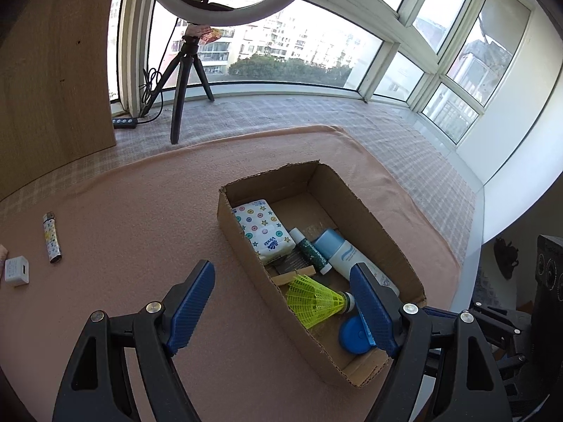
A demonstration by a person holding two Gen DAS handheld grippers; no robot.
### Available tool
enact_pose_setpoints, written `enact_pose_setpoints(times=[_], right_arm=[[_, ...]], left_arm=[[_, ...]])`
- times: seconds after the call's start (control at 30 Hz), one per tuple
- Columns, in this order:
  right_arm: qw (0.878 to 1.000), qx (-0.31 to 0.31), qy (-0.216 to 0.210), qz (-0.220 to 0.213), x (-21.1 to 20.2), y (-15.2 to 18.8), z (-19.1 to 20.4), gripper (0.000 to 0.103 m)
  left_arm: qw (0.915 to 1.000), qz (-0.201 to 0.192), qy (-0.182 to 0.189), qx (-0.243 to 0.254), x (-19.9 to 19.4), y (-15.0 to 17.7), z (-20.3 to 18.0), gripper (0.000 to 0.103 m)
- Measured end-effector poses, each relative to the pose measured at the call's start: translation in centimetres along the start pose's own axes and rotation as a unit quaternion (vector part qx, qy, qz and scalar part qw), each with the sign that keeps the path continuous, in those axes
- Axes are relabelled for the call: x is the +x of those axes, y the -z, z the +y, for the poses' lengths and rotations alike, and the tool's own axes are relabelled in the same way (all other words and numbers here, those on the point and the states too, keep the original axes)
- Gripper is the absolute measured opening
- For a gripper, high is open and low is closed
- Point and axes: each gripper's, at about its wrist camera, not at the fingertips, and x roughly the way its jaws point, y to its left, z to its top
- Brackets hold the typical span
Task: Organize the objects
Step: 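Withdraw both grippers from the box toward the lighter and lotion tube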
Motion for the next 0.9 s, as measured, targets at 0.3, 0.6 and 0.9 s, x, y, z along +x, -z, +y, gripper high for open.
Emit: enact_pose_setpoints(times=[0.3,0.6,0.9], right_arm=[[0.999,-0.032,-0.021,0.018,1.8,0.3,4.7,0.049],[0.997,-0.061,-0.038,0.033,3.9,0.2,10.0,0.049],[0.994,-0.088,-0.051,0.045,6.2,0.0,15.4,0.049]], left_arm=[[0.9988,0.000,-0.033,-0.036,-4.5,3.4,6.1,0.082],[0.9928,-0.007,-0.094,-0.074,-9.9,6.5,13.3,0.082],[0.9863,-0.019,-0.124,-0.108,-13.9,8.3,19.6,0.082]])
